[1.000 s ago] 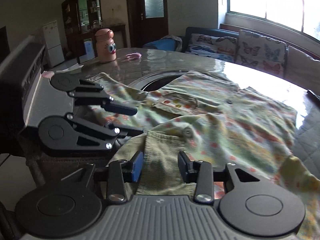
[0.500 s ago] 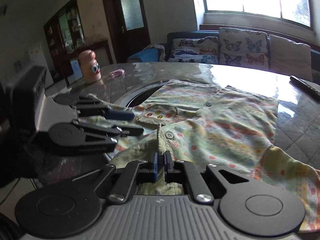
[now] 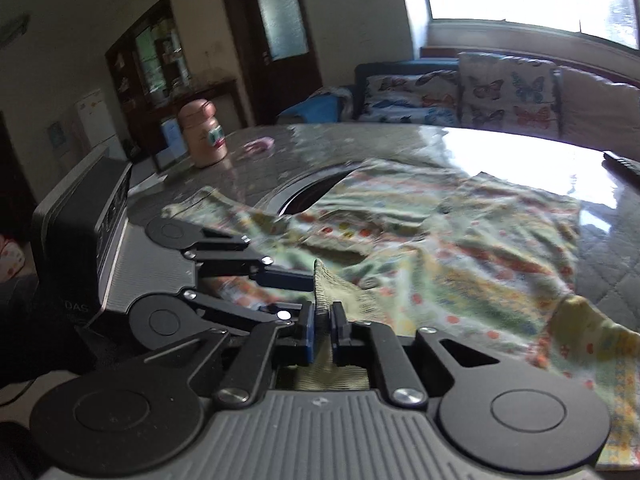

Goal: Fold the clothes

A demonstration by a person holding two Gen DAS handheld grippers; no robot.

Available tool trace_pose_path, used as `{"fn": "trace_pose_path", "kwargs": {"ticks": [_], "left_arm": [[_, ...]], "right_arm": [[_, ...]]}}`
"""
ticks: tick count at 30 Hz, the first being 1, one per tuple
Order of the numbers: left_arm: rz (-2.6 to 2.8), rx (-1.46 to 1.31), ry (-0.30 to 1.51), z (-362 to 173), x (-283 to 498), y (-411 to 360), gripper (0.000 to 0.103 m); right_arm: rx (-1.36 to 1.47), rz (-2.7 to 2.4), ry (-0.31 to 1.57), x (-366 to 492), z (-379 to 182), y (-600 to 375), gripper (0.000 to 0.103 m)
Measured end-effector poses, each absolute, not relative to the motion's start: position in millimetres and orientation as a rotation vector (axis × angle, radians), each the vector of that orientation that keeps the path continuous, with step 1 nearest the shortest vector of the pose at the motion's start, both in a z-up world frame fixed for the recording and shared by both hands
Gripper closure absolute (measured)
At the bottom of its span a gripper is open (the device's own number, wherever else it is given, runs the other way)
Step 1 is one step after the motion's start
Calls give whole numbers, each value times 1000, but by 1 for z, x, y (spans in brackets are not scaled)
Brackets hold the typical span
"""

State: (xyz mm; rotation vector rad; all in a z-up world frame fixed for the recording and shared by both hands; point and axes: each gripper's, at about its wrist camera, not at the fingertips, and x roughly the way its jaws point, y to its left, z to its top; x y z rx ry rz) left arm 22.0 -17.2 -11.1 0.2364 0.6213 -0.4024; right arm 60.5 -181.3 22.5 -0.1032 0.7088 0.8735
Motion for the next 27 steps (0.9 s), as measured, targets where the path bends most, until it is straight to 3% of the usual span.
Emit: {"fn": "trace_pose_path", "kwargs": {"ticks": [3,8,14,19,27], "left_arm": [[-406,228,616,-10,13,-12,69],[-375,206,597,0,-3,6,68],[-310,191,549,18,-11,26,68],[-317,158,509,32,-5,23,68],[-395,158,539,16,17,-7,68]], "right_arm": [[-103,914,703,57,25,-176,92],[-39,897,678,67,31,-180,79],[30,848,735,86,13,-183,78],[-96,834,758,80,-9,-165,78],[-160,828,749,74,-10,-170,78]]}}
